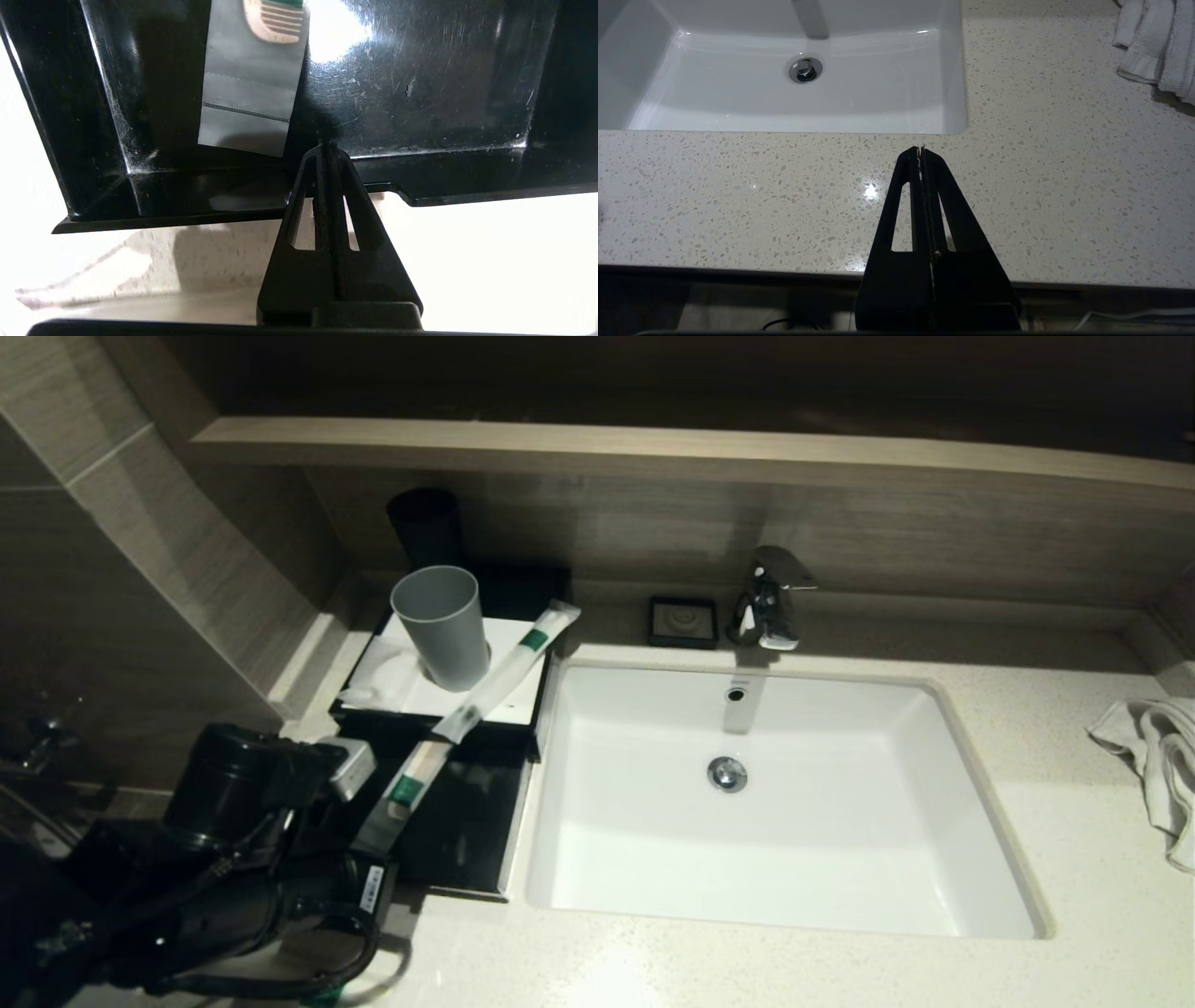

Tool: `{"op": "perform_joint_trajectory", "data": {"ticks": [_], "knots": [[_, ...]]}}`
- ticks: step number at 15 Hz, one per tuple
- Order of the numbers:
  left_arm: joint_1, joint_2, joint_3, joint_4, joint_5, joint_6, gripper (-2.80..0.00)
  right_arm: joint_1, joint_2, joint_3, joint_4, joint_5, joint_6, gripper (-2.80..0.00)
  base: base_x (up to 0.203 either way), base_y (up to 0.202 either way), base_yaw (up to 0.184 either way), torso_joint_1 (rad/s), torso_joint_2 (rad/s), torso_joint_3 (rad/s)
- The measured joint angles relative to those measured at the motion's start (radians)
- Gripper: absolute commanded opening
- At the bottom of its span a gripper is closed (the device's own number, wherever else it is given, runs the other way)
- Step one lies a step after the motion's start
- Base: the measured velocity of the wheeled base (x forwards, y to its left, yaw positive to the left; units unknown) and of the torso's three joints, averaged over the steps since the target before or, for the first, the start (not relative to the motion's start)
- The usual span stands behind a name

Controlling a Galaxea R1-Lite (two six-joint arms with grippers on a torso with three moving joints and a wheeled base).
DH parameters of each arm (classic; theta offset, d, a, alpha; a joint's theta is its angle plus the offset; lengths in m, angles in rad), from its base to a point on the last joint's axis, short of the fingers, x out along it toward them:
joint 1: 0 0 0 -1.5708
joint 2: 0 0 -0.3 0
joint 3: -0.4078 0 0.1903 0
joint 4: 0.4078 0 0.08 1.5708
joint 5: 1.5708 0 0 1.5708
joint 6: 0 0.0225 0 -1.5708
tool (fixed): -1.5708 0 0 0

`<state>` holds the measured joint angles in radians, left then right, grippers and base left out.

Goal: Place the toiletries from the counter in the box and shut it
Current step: Open the drawer

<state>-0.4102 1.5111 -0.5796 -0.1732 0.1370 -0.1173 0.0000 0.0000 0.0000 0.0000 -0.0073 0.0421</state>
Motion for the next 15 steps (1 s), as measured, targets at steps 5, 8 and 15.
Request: {"op": "perform_joint_trajectory", "data": {"ticks": [5, 8, 15], "knots": [[-0.006, -0.012, -0.003, 0.003, 0.0, -0.002, -2.8, 0.0, 0.0, 0.0, 0.0, 0.0, 0.0, -2.8, 0.0, 0.0, 0.0, 0.0, 0.0, 0.0], [-0.004, -0.013, -0.026, -0.001, 0.005, -0.002, -2.8, 0.0, 0.0, 0.0, 0.0, 0.0, -0.001, -2.8, 0.0, 0.0, 0.0, 0.0, 0.0, 0.0], [-0.003, -0.013, -0.084, -0.01, -0.001, -0.021, -2.8, 0.0, 0.0, 0.0, 0.0, -0.001, -0.001, -2.8, 0.0, 0.0, 0.0, 0.0, 0.0, 0.0]]}}
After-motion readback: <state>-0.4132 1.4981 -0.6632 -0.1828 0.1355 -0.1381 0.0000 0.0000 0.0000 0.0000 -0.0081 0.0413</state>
